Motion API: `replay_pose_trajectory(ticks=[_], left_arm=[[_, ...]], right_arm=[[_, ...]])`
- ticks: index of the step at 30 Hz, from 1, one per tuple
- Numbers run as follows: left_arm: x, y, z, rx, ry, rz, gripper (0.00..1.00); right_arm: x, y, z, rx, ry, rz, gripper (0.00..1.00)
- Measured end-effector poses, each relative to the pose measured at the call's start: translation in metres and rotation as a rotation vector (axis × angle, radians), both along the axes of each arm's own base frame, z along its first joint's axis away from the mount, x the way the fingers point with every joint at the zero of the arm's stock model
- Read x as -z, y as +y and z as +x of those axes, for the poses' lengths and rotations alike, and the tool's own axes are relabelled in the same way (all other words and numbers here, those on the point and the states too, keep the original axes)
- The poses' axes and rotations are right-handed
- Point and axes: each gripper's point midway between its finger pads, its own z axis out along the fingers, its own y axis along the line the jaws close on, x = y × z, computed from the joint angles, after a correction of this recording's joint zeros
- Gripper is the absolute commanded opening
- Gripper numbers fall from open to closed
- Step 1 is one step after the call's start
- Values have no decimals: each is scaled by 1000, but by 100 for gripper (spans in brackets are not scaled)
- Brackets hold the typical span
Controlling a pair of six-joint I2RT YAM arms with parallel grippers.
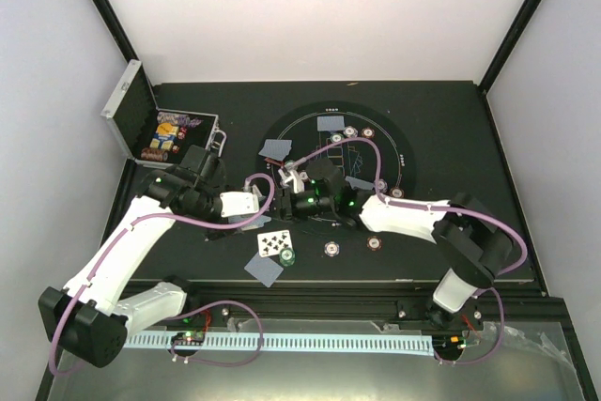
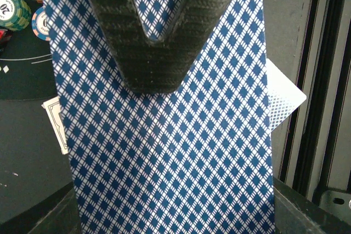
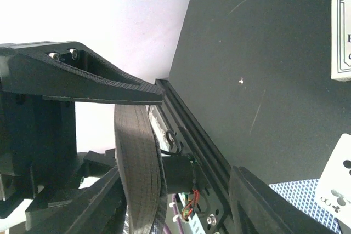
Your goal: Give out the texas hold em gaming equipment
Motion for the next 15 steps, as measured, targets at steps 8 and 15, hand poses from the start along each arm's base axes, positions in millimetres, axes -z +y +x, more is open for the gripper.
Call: replay_pose_trajectory(ticks=[8,15], left_arm=[[0,0,0,0,0,0,2],[0,0,0,0,-1,-1,2]], right_arm=[[-13,-5,-1,13,-22,6,23],[-23,-10,0,32,-32,5,4]])
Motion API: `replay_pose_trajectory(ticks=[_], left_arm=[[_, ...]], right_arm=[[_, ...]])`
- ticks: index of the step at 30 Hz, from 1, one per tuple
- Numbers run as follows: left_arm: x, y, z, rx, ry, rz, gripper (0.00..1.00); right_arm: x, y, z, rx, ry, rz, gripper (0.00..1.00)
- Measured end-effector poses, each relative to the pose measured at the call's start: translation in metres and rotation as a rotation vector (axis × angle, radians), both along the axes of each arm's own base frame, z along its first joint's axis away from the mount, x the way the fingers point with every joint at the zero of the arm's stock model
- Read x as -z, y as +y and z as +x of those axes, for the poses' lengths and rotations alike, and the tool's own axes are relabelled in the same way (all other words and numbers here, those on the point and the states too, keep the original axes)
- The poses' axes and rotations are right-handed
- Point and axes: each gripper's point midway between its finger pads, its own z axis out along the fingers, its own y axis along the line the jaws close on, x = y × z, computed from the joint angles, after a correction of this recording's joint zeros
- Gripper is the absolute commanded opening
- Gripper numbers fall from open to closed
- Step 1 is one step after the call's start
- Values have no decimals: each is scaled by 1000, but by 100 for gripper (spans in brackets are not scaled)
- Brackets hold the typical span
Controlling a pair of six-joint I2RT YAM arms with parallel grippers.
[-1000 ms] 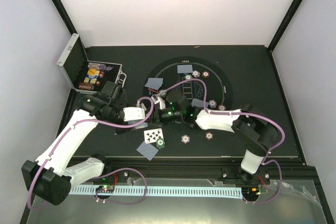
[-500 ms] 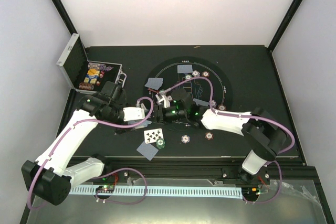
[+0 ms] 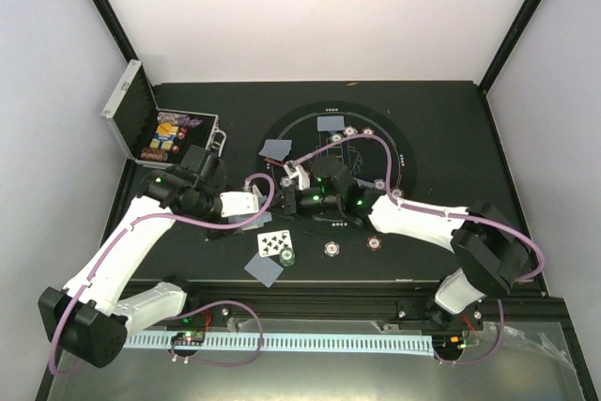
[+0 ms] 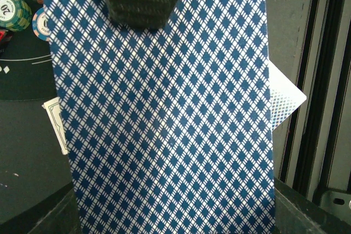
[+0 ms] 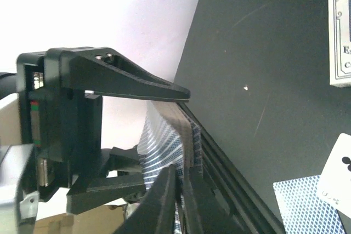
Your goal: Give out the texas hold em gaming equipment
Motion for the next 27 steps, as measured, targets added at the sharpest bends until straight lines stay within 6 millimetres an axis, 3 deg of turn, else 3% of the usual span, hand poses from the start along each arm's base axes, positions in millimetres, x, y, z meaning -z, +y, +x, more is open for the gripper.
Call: replay_pose_trajectory(ticks=[6,16,19,27], left_arm=[[0,0,1,0,-4,-1,2],[0,0,1,-1,-5,1,2],[0,0,1,-1,-5,3,2],[0,1,1,-2,-6,4,2]], right_arm=[[-9,-9,2,19,-6,6,1],[-4,-26,8,55,44,25,1],[-9,-48,24,108,48,40,1],[-39,-124,101,310,-18,61,1]])
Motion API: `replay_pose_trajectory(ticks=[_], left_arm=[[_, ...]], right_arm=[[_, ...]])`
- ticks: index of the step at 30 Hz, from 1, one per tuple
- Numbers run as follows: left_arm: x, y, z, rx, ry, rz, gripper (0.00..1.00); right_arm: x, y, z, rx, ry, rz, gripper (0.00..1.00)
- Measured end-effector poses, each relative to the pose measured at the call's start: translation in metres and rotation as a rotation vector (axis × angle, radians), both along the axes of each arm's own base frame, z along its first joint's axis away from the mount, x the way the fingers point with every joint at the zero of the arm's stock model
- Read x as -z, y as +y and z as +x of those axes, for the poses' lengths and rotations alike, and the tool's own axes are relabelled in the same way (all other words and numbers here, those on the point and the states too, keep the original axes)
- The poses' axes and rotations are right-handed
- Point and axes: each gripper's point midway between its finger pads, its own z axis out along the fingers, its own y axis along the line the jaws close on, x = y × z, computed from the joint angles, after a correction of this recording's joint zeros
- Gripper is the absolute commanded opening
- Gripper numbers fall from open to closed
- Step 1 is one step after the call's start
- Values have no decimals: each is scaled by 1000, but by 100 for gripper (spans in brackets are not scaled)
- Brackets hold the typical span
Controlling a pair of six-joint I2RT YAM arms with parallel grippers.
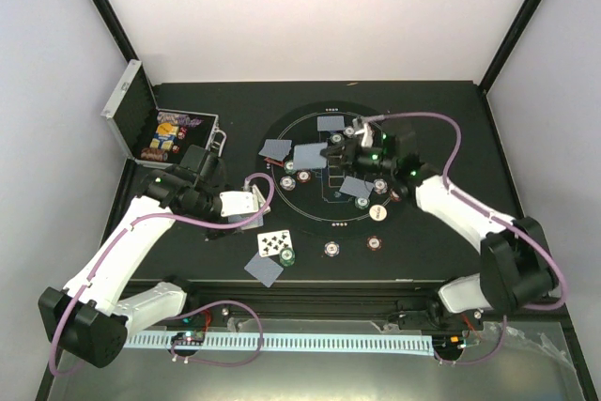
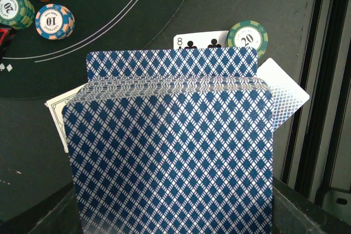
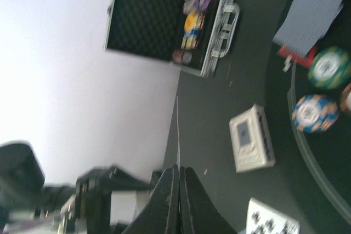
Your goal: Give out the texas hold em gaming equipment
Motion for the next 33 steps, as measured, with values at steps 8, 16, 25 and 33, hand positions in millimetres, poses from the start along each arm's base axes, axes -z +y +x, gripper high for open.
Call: replay_pose_trajectory(ticks=[8,16,25,33], left_arm=[[0,0,0,1,3,-2,2],[-1,-2,-1,-2,10,-9,2],[-1,-1,-2,-3,13,-9,2],[-3,0,-4,-8,20,-8,1]], right_arm=[[11,-42,136,135,-10,-115,1],[70,-59,271,210,13,-223,1],[162,-68,297,234,173,-313,8],[164,-84,298,261,179,-401,51]])
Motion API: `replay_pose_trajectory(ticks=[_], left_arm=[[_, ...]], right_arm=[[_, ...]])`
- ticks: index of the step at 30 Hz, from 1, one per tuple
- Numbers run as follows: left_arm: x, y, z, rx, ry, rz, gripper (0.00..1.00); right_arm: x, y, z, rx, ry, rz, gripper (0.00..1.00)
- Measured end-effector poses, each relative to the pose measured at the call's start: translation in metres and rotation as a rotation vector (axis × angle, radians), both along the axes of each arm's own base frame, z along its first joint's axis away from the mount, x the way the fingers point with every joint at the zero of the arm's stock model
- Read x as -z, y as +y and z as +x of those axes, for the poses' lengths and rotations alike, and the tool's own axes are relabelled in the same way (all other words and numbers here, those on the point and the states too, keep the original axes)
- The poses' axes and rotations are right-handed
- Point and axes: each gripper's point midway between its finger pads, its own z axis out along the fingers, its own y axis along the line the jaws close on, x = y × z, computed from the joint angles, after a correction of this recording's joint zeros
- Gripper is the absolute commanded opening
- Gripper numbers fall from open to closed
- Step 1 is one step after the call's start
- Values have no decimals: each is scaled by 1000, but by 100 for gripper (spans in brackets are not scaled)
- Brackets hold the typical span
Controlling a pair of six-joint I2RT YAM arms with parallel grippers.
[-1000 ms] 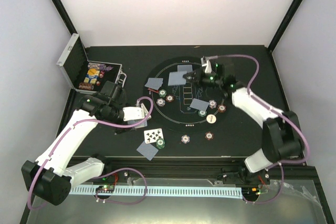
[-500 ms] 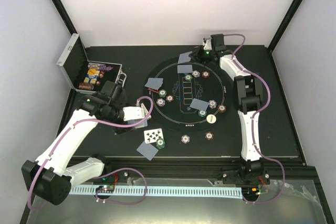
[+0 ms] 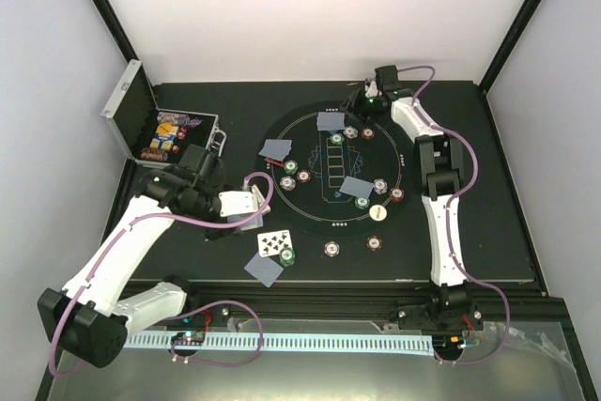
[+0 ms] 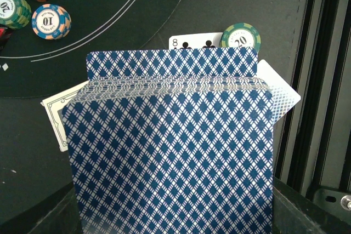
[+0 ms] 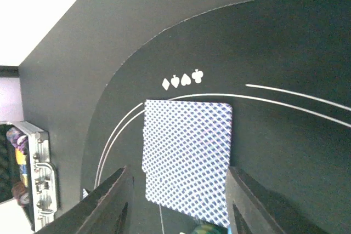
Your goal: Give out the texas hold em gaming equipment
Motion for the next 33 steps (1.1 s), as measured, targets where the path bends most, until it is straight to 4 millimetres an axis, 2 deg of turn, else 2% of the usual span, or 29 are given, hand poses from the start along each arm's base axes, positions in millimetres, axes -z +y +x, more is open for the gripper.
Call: replay_pose_trajectory(ticks=[3,6,10,12,15,18,21,24,28,33], left_arm=[[-2,0,-1,0,-5,-2,2],[-4,1,-2,0,-11,-4,2],[-6,1,-3,0,-18,-7,2],[-6,1,-3,0,-21,-9,2],[-8,1,-4,-1,-23,-15,2],[-9,0,-6,1,-25,-21,2],[-10,0,-6,1,-28,-24,2],[-10,0,-6,1,-27,-24,1],[-10,0,-7,2,-23,-26,2],[-10,-1,-8,4,-21,-29,2]], right_arm=[[-7,-10,-5,11,6,-34,57],[-28,-18,-29,5,3,-60,68],[-77,-18,-84,-15,-44,-57,78],[-104,-5,-122,-51,-102,-35,81],[-127,31,-188,-146,-162,16,87],[-128,69,-259,-263,-169,76,89],[-118,99,-328,-372,-134,132,90],[-115,116,-370,-426,-112,184,92],[-122,137,-405,-479,-112,243,93],[-127,167,-423,-534,-116,281,94]])
